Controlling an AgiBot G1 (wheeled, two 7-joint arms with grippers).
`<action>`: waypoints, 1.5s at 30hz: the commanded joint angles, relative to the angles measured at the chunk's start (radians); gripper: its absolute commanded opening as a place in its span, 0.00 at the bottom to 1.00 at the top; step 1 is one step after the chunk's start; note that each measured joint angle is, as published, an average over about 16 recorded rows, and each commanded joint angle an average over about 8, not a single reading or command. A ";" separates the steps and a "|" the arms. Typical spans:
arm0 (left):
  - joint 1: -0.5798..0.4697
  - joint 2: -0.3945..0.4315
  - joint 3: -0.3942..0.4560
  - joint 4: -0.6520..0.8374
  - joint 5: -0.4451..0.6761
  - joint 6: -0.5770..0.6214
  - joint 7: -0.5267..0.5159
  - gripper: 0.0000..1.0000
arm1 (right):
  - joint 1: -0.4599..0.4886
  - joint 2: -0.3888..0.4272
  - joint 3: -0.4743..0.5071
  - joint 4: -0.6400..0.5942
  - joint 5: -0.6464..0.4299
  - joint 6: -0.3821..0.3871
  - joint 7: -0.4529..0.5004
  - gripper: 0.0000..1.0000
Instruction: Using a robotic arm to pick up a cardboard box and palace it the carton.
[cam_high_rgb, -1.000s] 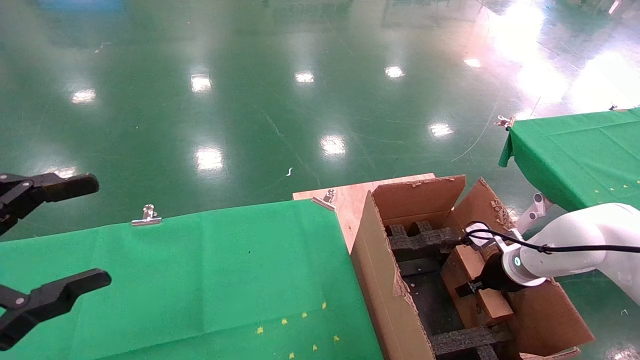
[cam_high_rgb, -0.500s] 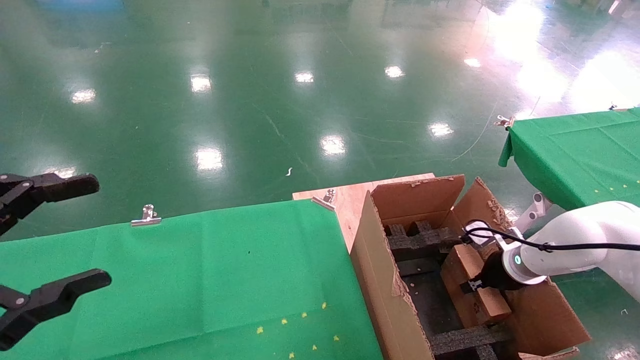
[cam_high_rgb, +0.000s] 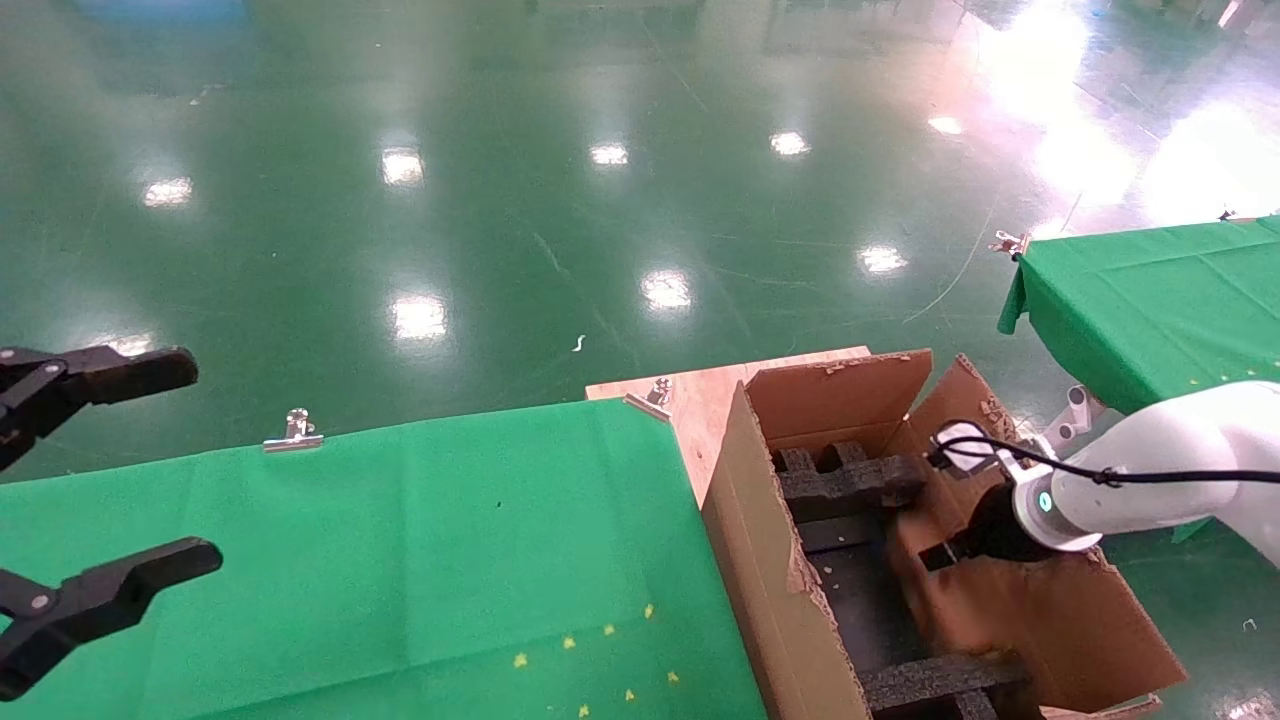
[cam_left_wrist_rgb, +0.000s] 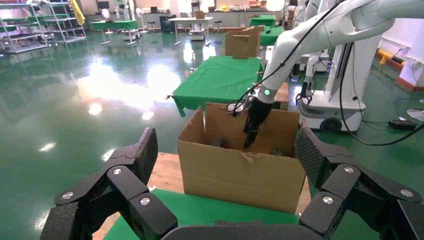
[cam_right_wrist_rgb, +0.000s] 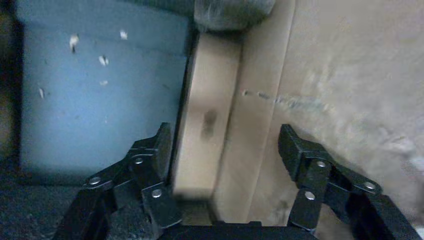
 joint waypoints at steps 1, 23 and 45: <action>0.000 0.000 0.000 0.000 0.000 0.000 0.000 1.00 | 0.008 0.005 0.002 0.006 -0.002 -0.001 0.002 1.00; 0.000 0.000 0.000 0.000 0.000 0.000 0.000 1.00 | 0.379 0.140 0.188 0.460 0.246 -0.181 -0.107 1.00; 0.000 0.000 0.000 0.000 0.000 0.000 0.000 1.00 | 0.351 0.168 0.293 0.525 0.416 -0.235 -0.186 1.00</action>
